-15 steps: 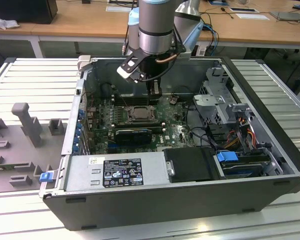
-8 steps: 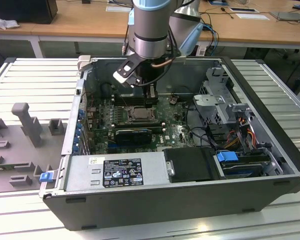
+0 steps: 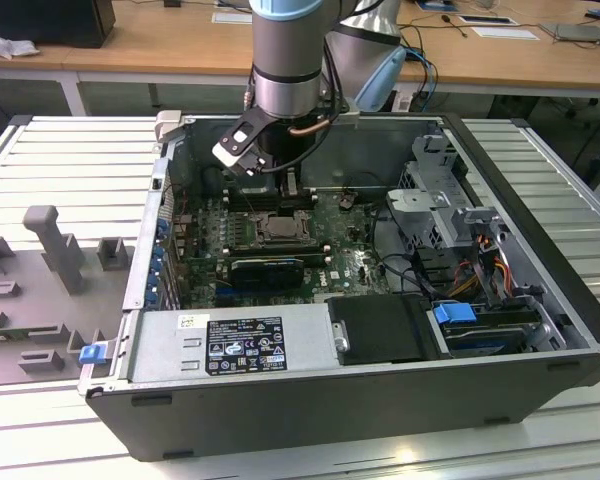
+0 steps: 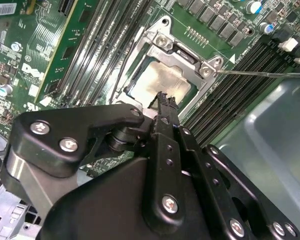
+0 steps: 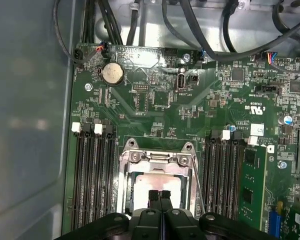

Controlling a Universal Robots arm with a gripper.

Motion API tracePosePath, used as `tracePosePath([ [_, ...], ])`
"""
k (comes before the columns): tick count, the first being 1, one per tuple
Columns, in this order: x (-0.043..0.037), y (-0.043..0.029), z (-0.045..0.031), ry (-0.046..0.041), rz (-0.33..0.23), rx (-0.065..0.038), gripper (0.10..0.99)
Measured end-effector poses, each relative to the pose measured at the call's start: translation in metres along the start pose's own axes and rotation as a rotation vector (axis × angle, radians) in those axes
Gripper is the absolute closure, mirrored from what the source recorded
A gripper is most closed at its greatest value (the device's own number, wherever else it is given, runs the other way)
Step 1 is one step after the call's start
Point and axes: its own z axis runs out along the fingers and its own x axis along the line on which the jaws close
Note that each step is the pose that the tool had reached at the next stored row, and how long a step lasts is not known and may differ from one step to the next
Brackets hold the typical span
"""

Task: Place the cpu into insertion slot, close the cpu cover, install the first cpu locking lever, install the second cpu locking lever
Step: 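Close the cpu cover, then install the first cpu locking lever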

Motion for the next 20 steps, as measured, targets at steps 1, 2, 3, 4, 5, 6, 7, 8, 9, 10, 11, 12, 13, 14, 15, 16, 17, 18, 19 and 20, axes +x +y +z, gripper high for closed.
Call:
tracePosePath([
  [1, 0.0, -0.0006, 0.0, 0.0, 0.0, 0.0, 0.98],
  [2, 0.0001, -0.0013, 0.0, 0.0, 0.0, 0.0, 0.98],
  [3, 0.0001, -0.0018, -0.0001, 0.0, 0.0, 0.0, 0.98],
  [4, 0.0001, -0.0021, -0.0001, 0.0, 0.0, 0.0, 0.98],
  [5, 0.0001, -0.0021, -0.0001, 0.0, 0.0, 0.0, 0.98],
  [6, 0.0001, -0.0022, -0.0002, -0.0001, 0.0, 0.0, 0.98],
  [7, 0.0001, -0.0023, -0.0009, -0.0003, 0.0, 0.0, 0.98],
  [8, 0.0001, -0.0022, -0.0025, -0.0001, 0.0, 0.0, 0.98],
  [9, 0.0002, -0.0021, -0.005, -0.0001, 0.0, 0.0, 0.98],
  [10, 0.0002, -0.002, -0.0061, -0.0001, 0.0, 0.0, 0.98],
  [11, 0.0002, -0.002, -0.0067, 0.0, 0.0, 0.0, 0.98],
  [12, 0.0002, -0.002, -0.0078, -0.0001, 0.0, 0.0, 0.98],
  [13, 0.0002, -0.002, -0.009, -0.0001, 0.0, 0.0, 0.98],
  [14, 0.0002, -0.0019, -0.01, -0.0001, 0.0, 0.0, 0.98],
  [15, 0.0002, -0.0018, -0.0122, -0.0001, 0.0, 0.0, 0.98],
  [16, 0.0003, -0.0017, -0.0157, -0.0001, 0.0, 0.0, 0.98],
  [17, 0.0003, -0.0016, -0.0193, -0.0001, 0.0, 0.0, 0.98],
  [18, 0.0004, -0.0014, -0.024, 0.0, 0.0, 0.0, 0.98],
  [19, 0.0004, -0.0012, -0.0276, -0.0001, 0.0, 0.0, 0.98],
  [20, 0.0004, -0.0011, -0.03, 0.0004, -0.009, 0.0, 0.98],
])
